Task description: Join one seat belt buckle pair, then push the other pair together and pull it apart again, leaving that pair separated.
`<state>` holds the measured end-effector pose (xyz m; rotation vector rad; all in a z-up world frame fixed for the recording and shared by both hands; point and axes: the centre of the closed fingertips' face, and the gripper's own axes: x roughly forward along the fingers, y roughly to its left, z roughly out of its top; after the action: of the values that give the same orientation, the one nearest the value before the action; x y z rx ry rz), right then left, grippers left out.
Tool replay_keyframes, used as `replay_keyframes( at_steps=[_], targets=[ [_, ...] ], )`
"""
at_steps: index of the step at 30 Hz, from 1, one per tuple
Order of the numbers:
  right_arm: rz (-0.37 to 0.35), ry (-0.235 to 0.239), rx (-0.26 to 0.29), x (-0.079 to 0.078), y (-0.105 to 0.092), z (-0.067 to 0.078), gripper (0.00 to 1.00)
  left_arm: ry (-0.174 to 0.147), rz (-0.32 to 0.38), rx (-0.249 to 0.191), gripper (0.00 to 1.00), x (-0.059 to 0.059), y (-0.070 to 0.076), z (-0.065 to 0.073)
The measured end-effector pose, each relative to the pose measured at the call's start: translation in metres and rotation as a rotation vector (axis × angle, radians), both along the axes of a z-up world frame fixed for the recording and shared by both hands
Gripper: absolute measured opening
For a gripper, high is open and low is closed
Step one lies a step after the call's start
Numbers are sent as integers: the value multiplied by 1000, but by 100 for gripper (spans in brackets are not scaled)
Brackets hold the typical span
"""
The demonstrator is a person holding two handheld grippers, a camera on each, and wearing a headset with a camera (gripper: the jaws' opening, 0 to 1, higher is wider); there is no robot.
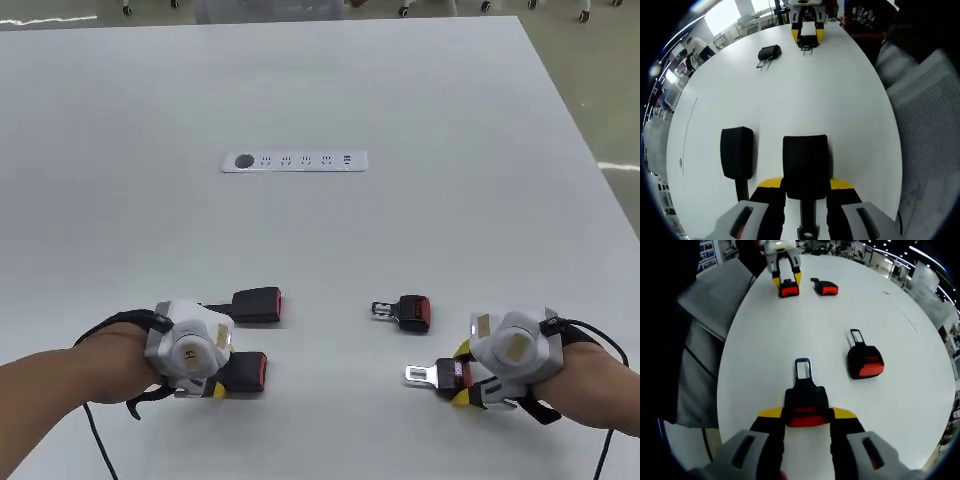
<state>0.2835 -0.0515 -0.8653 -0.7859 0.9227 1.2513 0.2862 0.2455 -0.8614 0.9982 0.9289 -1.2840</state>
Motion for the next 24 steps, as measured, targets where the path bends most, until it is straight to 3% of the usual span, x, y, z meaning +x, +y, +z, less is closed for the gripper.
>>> replay_keyframes(
  at_steps=[9,14,18,24],
  targets=[
    [-6,-1,9,1,22,1,35,17,3,8,32,0,1,-1],
    [21,0,29,-3,51,2,35,25,0,15,32,0,1,-1],
    [35,9,63,-7,78,2,34,13,-51,39,32,-2,-1,-2],
    [48,2,87,-8,109,2,35,33,-50,51,32,-1,0,-2]
  ],
)
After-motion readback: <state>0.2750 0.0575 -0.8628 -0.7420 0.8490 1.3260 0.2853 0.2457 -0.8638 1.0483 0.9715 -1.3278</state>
